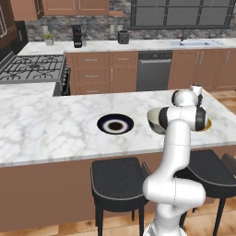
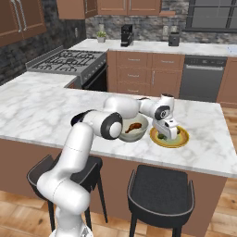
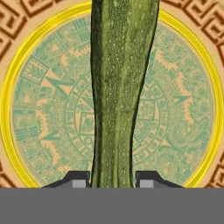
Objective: Pick the chicken drumstick and squash from their plates and place them in the bowl. Then put the bowl in the fridge.
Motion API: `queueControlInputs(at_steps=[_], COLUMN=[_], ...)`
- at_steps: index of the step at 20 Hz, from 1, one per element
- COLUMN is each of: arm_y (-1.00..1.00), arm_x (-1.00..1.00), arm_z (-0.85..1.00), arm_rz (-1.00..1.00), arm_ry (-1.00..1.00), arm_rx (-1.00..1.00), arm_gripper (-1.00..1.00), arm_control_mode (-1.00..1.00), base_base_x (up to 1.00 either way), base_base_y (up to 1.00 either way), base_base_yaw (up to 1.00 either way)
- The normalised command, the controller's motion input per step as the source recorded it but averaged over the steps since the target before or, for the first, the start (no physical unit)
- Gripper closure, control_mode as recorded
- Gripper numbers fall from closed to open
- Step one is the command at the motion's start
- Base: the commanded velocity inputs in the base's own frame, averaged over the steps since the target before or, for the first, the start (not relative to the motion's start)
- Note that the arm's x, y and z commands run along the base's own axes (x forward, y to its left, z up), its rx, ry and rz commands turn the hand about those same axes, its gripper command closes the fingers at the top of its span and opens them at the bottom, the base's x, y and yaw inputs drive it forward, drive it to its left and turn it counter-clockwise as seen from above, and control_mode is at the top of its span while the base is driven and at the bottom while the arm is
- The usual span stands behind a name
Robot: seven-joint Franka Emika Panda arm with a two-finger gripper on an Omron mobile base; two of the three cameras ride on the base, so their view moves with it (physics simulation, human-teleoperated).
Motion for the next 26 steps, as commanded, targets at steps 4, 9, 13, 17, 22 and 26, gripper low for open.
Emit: queueControlInputs(at_steps=[4,9,13,17,22,26], arm_y=[0.0,-0.04,-0.06,-0.03,0.11,0.61], arm_x=[0.0,-0.01,-0.19,-0.28,-0.4,-0.16], arm_z=[-0.01,0.27,0.72,0.72,0.6,0.31], arm_rz=[0.0,0.0,0.0,0.0,0.0,0.07], arm_ry=[0.0,-0.02,-0.09,-0.09,-0.01,0.0], arm_rx=[0.0,0.0,0.0,0.0,0.0,0.0], arm_gripper=[1.0,1.0,1.0,1.0,1.0,1.0], arm_control_mode=[-1.0,-1.0,-1.0,-1.0,-1.0,-1.0], base_base_x=[0.0,0.0,0.0,0.0,0.0,0.0], base_base_y=[0.0,0.0,0.0,0.0,0.0,0.0], base_base_yaw=[0.0,0.0,0.0,0.0,0.0,0.0])
